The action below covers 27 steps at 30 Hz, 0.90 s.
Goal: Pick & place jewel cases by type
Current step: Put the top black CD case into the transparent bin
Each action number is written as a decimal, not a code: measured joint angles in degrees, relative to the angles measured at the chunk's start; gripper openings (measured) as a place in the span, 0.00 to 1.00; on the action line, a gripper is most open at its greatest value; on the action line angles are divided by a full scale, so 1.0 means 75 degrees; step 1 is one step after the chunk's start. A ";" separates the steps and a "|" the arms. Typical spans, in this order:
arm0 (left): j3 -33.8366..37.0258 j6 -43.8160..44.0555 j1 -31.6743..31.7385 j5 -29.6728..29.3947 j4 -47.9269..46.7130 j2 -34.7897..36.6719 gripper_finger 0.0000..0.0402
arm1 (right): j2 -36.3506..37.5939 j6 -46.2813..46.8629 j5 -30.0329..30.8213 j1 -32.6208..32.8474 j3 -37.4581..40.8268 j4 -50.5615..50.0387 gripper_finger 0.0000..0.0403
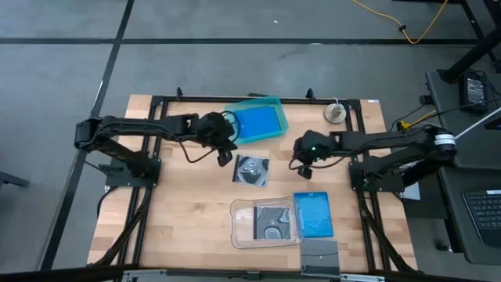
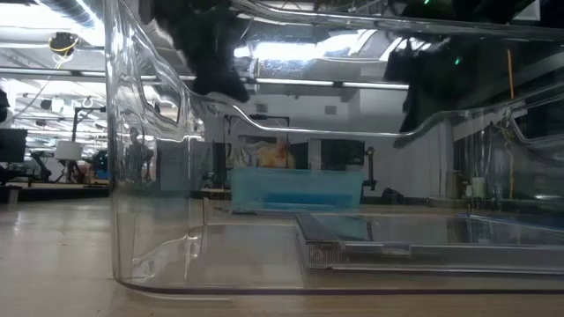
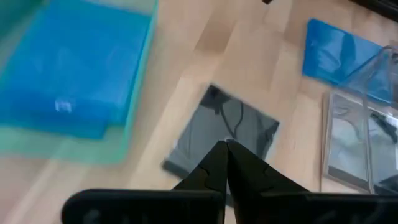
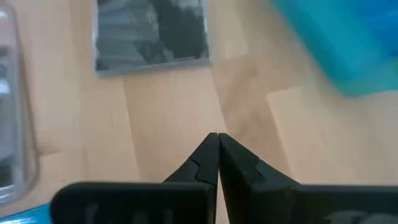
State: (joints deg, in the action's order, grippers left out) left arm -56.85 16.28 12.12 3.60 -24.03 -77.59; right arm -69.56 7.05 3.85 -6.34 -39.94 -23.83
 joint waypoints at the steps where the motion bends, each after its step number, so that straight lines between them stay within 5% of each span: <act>1: 0.0160 0.0227 0.0000 0.0000 0.0027 0.0036 0.00 | -0.0248 -0.0037 -0.0062 -0.0024 0.0000 0.0114 0.04; 15: 0.2714 0.3189 0.0000 0.0617 0.2842 0.0080 0.14 | -0.2407 0.0197 -0.1549 -0.0092 -0.0002 0.1843 0.04; 27: 0.3160 0.3722 0.0000 0.0580 0.3271 0.0053 0.40 | -0.3169 0.0227 -0.1733 -0.0092 -0.0105 0.2165 0.04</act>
State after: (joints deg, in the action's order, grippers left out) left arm -33.15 44.19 12.12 7.94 0.50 -77.19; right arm -93.33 8.75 -9.15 -7.03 -40.73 -7.60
